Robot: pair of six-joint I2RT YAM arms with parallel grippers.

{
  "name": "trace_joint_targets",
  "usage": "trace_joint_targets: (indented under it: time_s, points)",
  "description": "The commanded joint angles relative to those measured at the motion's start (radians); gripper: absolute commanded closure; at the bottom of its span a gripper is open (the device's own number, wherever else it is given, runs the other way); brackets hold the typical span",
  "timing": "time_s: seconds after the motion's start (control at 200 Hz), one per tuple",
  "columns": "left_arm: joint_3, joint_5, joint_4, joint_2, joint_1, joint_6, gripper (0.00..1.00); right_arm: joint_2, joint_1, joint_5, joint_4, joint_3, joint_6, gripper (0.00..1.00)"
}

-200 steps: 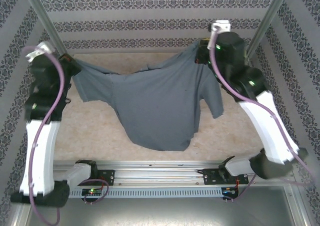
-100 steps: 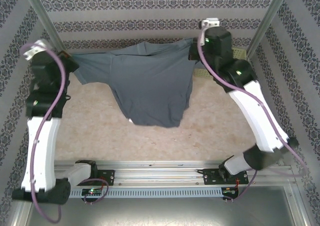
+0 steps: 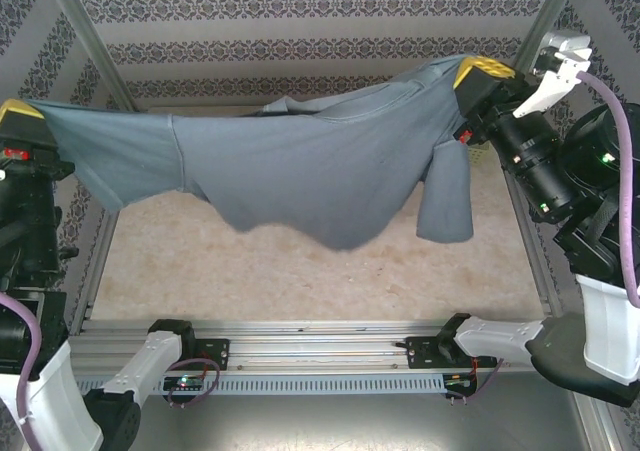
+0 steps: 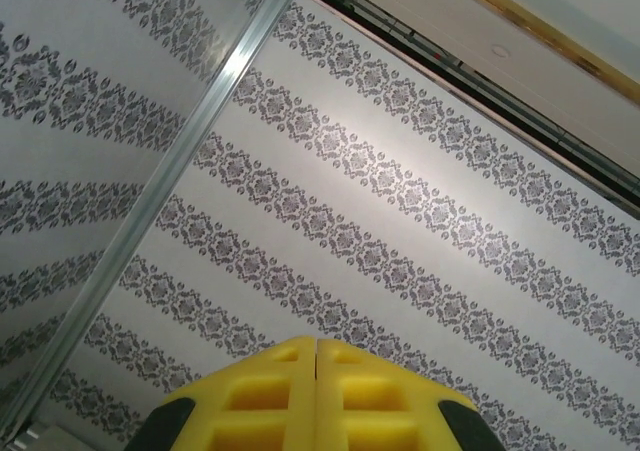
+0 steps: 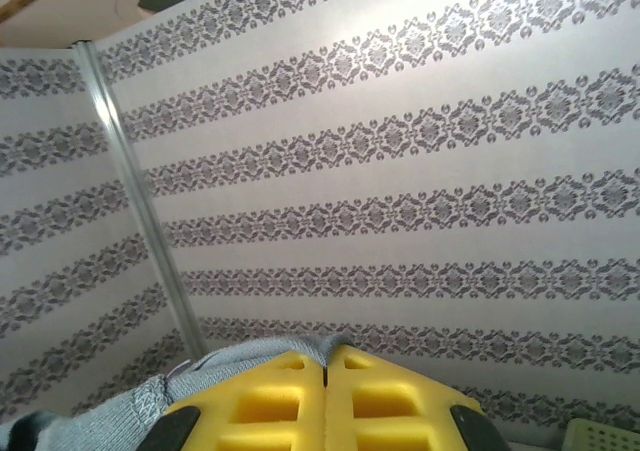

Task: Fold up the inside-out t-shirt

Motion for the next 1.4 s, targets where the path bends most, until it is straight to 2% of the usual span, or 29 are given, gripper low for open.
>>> trace_joint_targets:
  time_s: [0.0, 0.07, 0.26, 0.45, 0.56, 0.654, 0.944, 1.009, 1.034, 1.094, 1.144, 1.179, 1.224, 1.299, 1.394]
  points:
    - [-0.006, -0.008, -0.003, 0.129, 0.014, 0.036, 1.0, 0.103, -0.003, 0.117, 0.037, 0.025, -0.1, 1.0]
    - [-0.027, -0.002, 0.011, 0.204, 0.014, 0.041, 1.0, 0.167, -0.046, 0.141, 0.05, 0.026, -0.125, 1.0]
    - [-0.171, -0.032, 0.098, 0.412, 0.013, 0.023, 1.0, 0.385, -0.209, 0.076, 0.085, -0.037, -0.059, 1.0]
    - [-0.344, -0.137, 0.255, 0.592, 0.016, 0.008, 1.0, 0.632, -0.258, -0.005, 0.182, -0.124, 0.005, 1.0]
    - [-0.375, -0.176, 0.324, 0.718, 0.026, 0.004, 1.0, 0.783, -0.272, -0.041, 0.224, -0.1, 0.032, 1.0]
    - [-0.364, -0.185, 0.373, 0.829, 0.043, 0.001, 1.0, 0.941, -0.284, -0.048, 0.194, 0.017, 0.036, 1.0]
    - [-0.18, -0.179, 0.415, 1.143, 0.071, 0.011, 1.0, 1.408, -0.355, -0.094, 0.012, 0.605, 0.058, 1.0]
    - [-0.129, -0.157, 0.416, 1.2, 0.077, 0.01, 1.0, 1.448, -0.378, -0.126, 0.03, 0.649, 0.08, 0.84]
    - [-0.103, -0.151, 0.41, 1.22, 0.079, 0.011, 0.96, 1.451, -0.387, -0.145, 0.047, 0.647, 0.09, 0.75]
    - [-0.025, -0.126, 0.366, 1.262, 0.081, 0.018, 0.8, 1.448, -0.407, -0.175, 0.074, 0.641, 0.112, 0.52]
    - [0.055, -0.102, 0.293, 1.292, 0.082, 0.027, 0.62, 1.437, -0.42, -0.183, 0.071, 0.643, 0.123, 0.4]
    - [0.103, -0.095, 0.238, 1.304, 0.08, 0.025, 0.53, 1.424, -0.426, -0.184, 0.06, 0.64, 0.127, 0.33]
    - [0.145, -0.08, 0.172, 1.305, 0.08, 0.013, 0.45, 1.401, -0.43, -0.182, 0.036, 0.634, 0.124, 0.29]
    - [0.143, -0.043, 0.107, 1.272, 0.076, -0.014, 0.33, 1.346, -0.43, -0.18, -0.013, 0.596, 0.13, 0.28]
    - [0.084, 0.033, 0.07, 1.21, 0.073, -0.053, 0.28, 1.237, -0.423, -0.2, -0.048, 0.476, 0.165, 0.27]
